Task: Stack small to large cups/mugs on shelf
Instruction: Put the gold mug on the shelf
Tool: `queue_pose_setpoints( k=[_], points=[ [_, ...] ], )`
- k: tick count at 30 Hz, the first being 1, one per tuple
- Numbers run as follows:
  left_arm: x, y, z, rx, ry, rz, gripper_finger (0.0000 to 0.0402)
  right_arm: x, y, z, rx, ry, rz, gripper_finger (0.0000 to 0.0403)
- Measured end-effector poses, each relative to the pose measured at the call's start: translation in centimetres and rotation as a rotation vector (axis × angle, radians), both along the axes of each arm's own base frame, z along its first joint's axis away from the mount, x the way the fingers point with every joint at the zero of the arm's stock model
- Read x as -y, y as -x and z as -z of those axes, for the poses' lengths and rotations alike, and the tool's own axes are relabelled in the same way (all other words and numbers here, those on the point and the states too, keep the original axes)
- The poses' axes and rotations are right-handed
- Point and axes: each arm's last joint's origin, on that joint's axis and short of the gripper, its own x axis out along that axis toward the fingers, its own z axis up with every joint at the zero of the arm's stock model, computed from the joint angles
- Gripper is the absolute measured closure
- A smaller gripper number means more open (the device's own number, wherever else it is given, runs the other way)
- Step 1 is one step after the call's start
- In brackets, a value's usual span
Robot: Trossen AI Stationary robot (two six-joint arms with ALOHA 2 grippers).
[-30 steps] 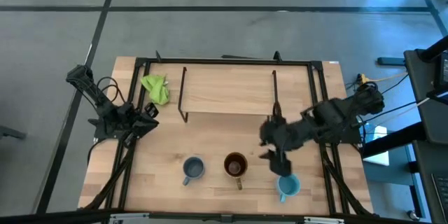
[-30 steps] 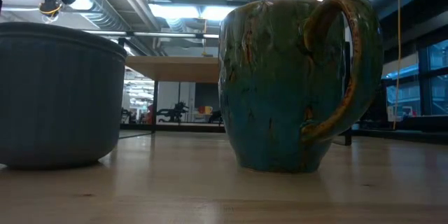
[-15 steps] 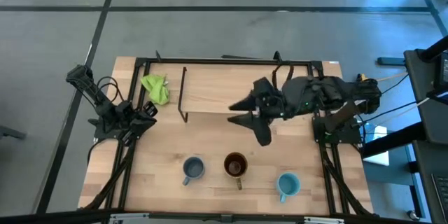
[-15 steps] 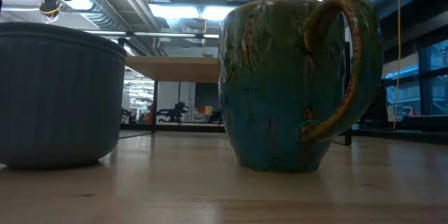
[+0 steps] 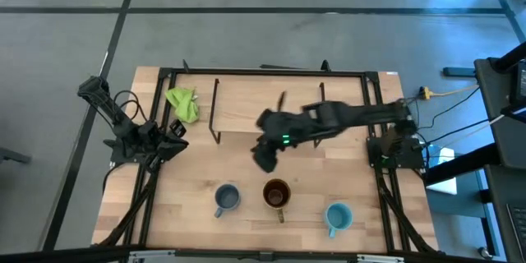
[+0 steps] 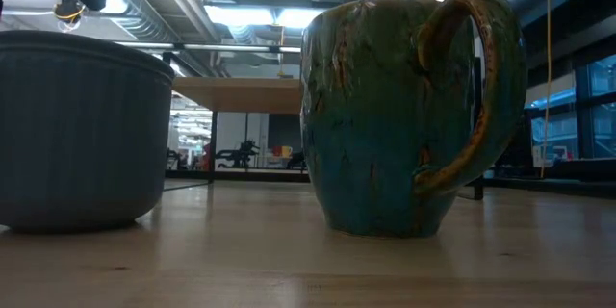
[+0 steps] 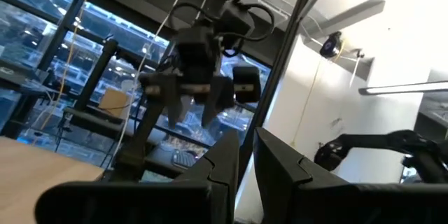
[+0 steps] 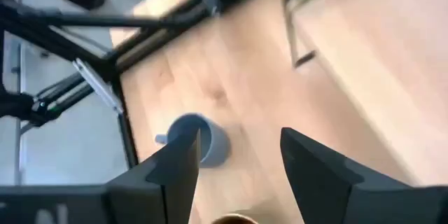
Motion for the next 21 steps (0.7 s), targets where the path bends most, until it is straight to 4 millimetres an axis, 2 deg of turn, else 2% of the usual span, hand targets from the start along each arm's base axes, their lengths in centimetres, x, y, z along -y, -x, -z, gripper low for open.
queue_pose_setpoints(
  k=[4, 10, 15, 18, 21],
  points=[
    [0.0, 0.0, 0.1, -0.012, -0.001, -0.012, 0.0360, 0.5, -2.7, 2.7, -0.033, -0.084, 0.025, 0.0202],
    [0.0, -0.4, 0.9, -0.114, -0.017, -0.099, 0.0360, 0.4, -4.5, 4.8, -0.055, -0.146, 0.027, 0.0202],
    [0.4, -0.8, 2.1, -0.227, -0.004, -0.046, 0.0360, -2.3, -5.7, 6.7, -0.067, -0.225, -0.066, 0.0202],
    [0.8, -0.9, 2.8, -0.278, 0.032, 0.055, 0.0360, -3.8, -5.5, 7.3, -0.099, -0.236, -0.097, 0.0202],
    [1.0, -1.0, 3.5, -0.351, 0.091, 0.148, 0.0360, -4.5, -5.2, 7.9, -0.156, -0.226, -0.091, 0.0202]
  ],
)
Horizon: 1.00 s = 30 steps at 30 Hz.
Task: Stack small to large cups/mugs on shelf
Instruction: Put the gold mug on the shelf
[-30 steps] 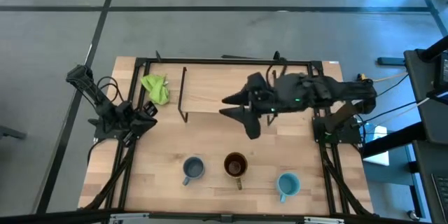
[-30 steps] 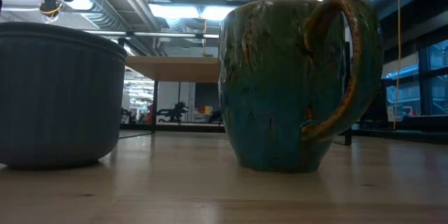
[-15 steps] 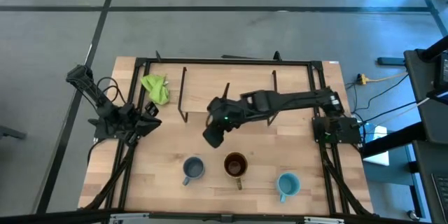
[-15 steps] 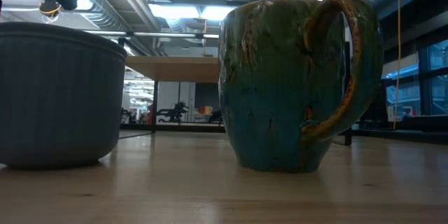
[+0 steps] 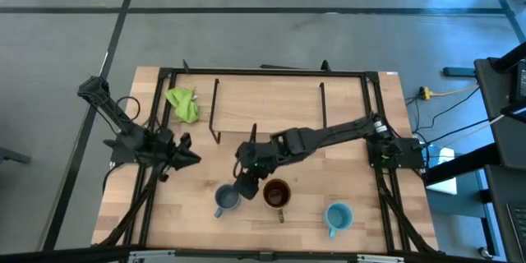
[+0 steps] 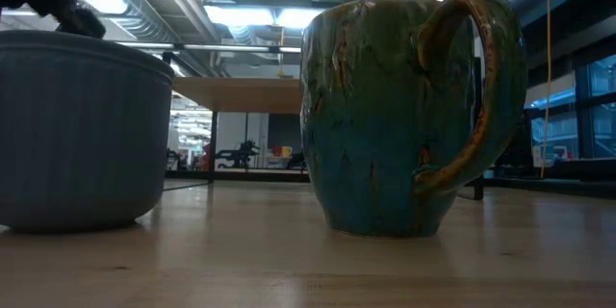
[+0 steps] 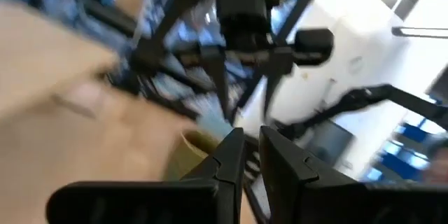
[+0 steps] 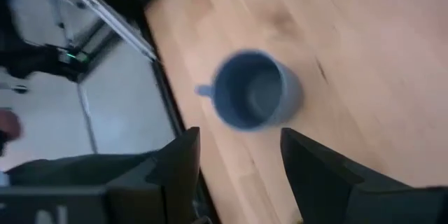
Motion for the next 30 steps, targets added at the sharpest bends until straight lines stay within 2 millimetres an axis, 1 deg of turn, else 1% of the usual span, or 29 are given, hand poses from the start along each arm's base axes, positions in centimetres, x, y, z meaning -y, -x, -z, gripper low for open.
queue_pose_setpoints(
  k=[3, 6, 9, 12, 15, 17, 19, 21, 23, 27, 30],
  points=[
    [0.2, -0.1, 0.9, -0.094, 0.059, 0.053, 0.0360, -0.5, 0.0, 0.2, 0.010, 0.047, -0.012, 0.0202],
    [0.2, -0.1, 1.2, -0.132, 0.120, 0.073, 0.0360, -0.8, 0.1, 0.1, 0.038, 0.101, 0.001, 0.0202],
    [0.3, -0.1, 0.9, -0.122, 0.126, 0.077, 0.0360, -0.7, 1.2, -0.7, 0.009, 0.175, 0.016, 0.0202],
    [0.3, -0.1, 0.3, -0.105, 0.129, 0.087, 0.0360, -1.1, 4.3, -2.3, -0.089, 0.245, 0.027, 0.0202],
    [0.4, -0.1, 0.0, -0.097, 0.131, 0.104, 0.0360, -2.2, 7.8, -4.0, -0.180, 0.309, 0.059, 0.0202],
    [0.4, -0.1, 0.0, -0.099, 0.129, 0.106, 0.0360, -3.0, 10.0, -5.2, -0.205, 0.309, 0.111, 0.0202],
    [0.4, -0.1, 0.0, -0.098, 0.129, 0.106, 0.0360, -3.9, 11.4, -5.8, -0.214, 0.316, 0.159, 0.0202],
    [0.4, -0.1, 0.0, -0.099, 0.129, 0.106, 0.0360, -4.8, 11.8, -5.4, -0.222, 0.329, 0.206, 0.0202],
    [0.4, -0.1, 0.0, -0.099, 0.129, 0.106, 0.0360, -5.3, 11.6, -3.9, -0.260, 0.346, 0.242, 0.0202],
    [0.4, -0.1, 0.0, -0.099, 0.129, 0.105, 0.0360, -5.0, 11.8, -1.1, -0.373, 0.385, 0.286, 0.0202],
    [0.4, -0.1, 0.0, -0.100, 0.133, 0.106, 0.0360, -5.0, 12.0, 0.6, -0.453, 0.378, 0.306, 0.0202]
  ],
)
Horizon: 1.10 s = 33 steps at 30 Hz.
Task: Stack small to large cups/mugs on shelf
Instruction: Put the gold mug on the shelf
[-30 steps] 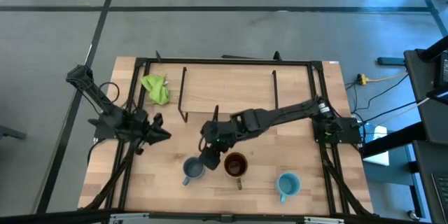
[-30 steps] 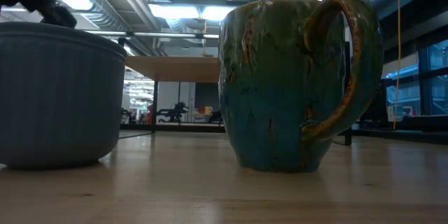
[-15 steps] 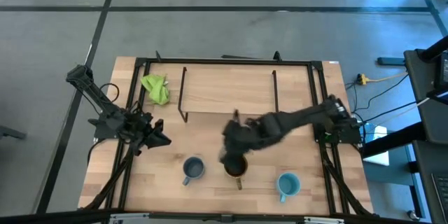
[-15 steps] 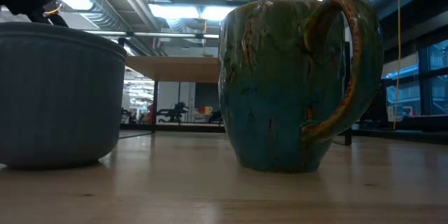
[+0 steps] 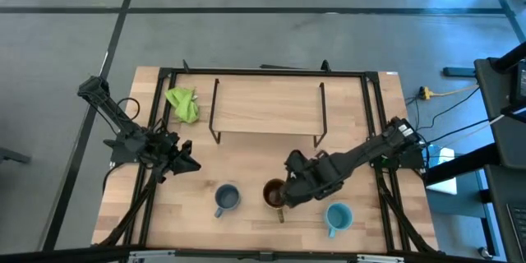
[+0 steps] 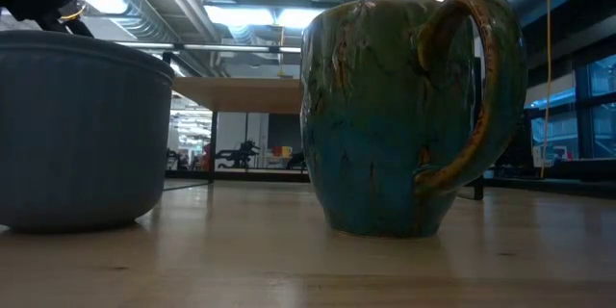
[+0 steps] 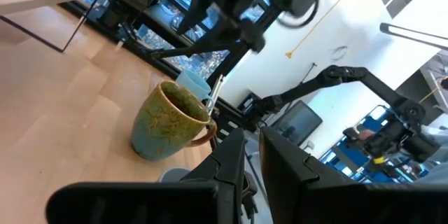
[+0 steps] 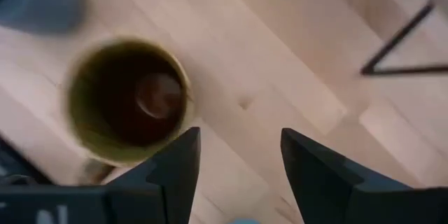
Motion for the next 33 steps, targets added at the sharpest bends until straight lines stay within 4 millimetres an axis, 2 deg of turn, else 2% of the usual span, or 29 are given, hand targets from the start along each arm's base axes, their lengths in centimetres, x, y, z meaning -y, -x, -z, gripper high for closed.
queue_pose_setpoints(
  k=[9, 16, 24, 33],
  points=[
    [0.0, 0.0, 0.0, 0.000, 0.001, 0.000, 0.0360, -0.8, -1.5, 3.1, 0.108, -0.134, 0.092, 0.0202],
    [0.0, 0.0, 0.0, -0.001, 0.002, 0.000, 0.0360, -0.5, -1.1, 5.1, 0.064, -0.115, 0.134, 0.0202],
    [0.0, 0.0, 0.0, -0.001, 0.002, 0.000, 0.0360, -0.8, -2.2, 5.9, 0.166, -0.177, 0.158, 0.0202],
    [0.0, 0.0, 0.0, -0.002, 0.002, 0.000, 0.0360, -0.4, -2.3, 6.8, 0.119, -0.140, 0.169, 0.0202]
  ],
)
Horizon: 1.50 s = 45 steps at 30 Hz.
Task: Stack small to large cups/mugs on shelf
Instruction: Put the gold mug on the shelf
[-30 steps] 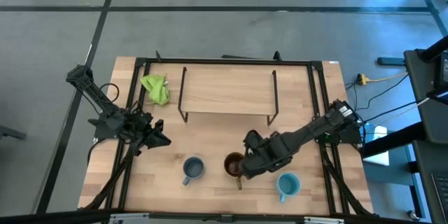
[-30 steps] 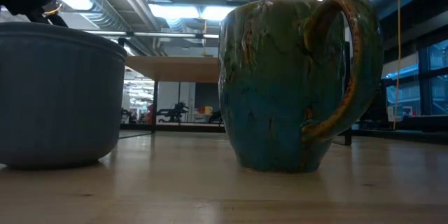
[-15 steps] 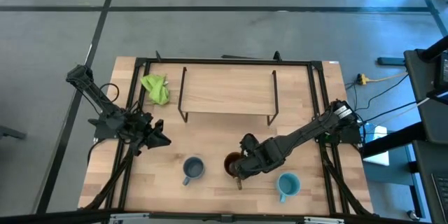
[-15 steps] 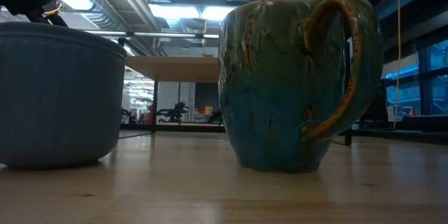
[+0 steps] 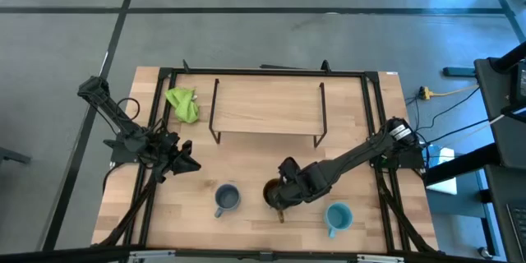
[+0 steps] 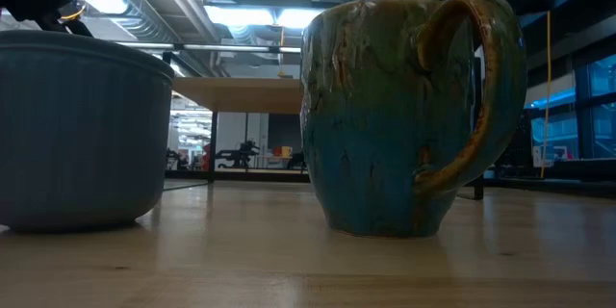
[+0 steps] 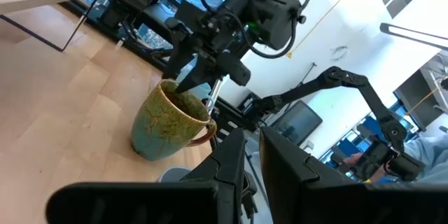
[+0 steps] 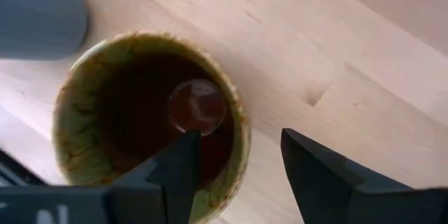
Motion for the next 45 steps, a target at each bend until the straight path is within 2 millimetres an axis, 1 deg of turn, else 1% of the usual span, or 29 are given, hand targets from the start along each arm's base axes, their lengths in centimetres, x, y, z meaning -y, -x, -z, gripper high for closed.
queue_pose_setpoints(
  k=[4, 12, 15, 17, 21, 28, 32, 35, 41, 45],
  points=[
    [0.00, 0.00, 0.02, -0.001, -0.001, 0.000, 0.0360, -0.10, -0.19, 0.82, -0.029, 0.007, -0.002, 0.0202],
    [0.00, 0.00, 0.08, -0.006, -0.005, 0.000, 0.0360, 0.26, -0.28, 0.82, -0.036, 0.009, 0.009, 0.0202],
    [0.00, 0.00, 0.08, -0.006, -0.006, 0.000, 0.0360, 0.24, -0.37, 1.15, -0.042, 0.004, 0.041, 0.0204],
    [0.00, 0.00, 0.09, -0.007, -0.007, 0.000, 0.0360, 0.23, -0.41, 1.10, -0.033, -0.004, 0.065, 0.0211],
    [0.01, -0.01, 0.16, -0.012, -0.011, 0.000, 0.0360, 0.20, -0.46, 1.15, -0.027, -0.017, 0.105, 0.0247],
    [0.07, 0.01, 0.24, -0.016, -0.024, 0.018, 0.0360, -0.22, -0.40, 1.10, 0.013, -0.031, 0.214, 0.0330],
    [0.09, 0.01, 0.27, -0.018, -0.028, 0.027, 0.0360, -0.53, -0.22, 1.10, 0.021, -0.040, 0.258, 0.0359],
    [0.09, 0.01, 0.27, -0.018, -0.028, 0.027, 0.0360, -0.56, -0.21, 1.11, 0.022, -0.049, 0.278, 0.0361],
    [0.08, 0.01, 0.27, -0.006, -0.071, 0.021, 0.0360, -0.56, -0.24, 1.10, 0.026, -0.054, 0.293, 0.0340],
    [0.02, -0.01, 0.27, -0.005, -0.078, -0.003, 0.0360, -0.56, -0.25, 1.10, 0.027, -0.054, 0.292, 0.0344]
  ],
)
